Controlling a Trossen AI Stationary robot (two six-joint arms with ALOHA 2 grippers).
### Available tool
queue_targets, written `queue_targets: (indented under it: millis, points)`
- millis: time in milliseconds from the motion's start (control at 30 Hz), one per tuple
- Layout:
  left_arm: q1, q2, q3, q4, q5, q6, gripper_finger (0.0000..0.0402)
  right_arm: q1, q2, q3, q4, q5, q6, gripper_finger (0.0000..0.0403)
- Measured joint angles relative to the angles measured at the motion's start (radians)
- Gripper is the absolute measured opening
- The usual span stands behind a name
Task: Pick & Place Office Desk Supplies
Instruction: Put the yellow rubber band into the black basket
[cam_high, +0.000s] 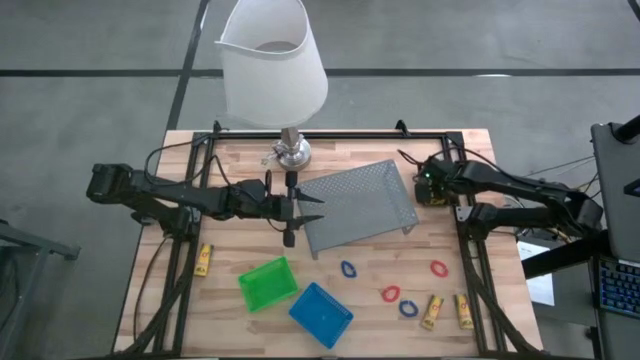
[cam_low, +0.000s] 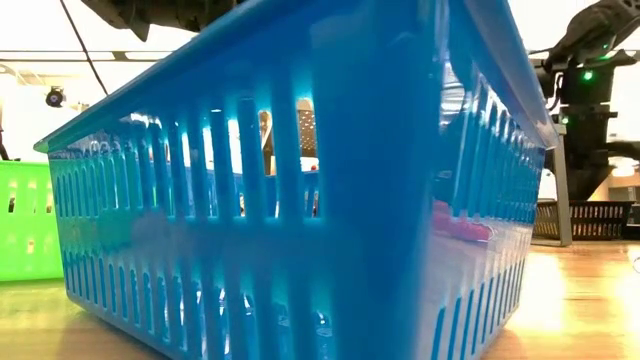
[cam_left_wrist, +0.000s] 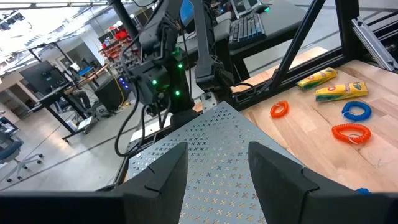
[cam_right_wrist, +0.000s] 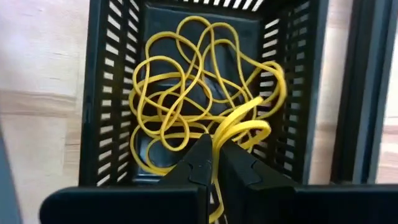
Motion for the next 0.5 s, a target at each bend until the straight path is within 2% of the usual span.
queue_targets:
  millis: [200,500]
  points:
    - [0.0,0.0,0.0,0.0,0.0,0.0,0.0173,0.0,0.004,-0.029,0.081,0.027,-0.101,0.0013]
    - [0.0,0.0,0.0,0.0,0.0,0.0,0.0173,0.0,0.003,-0.028,0.101,0.019,-0.106,0.0013]
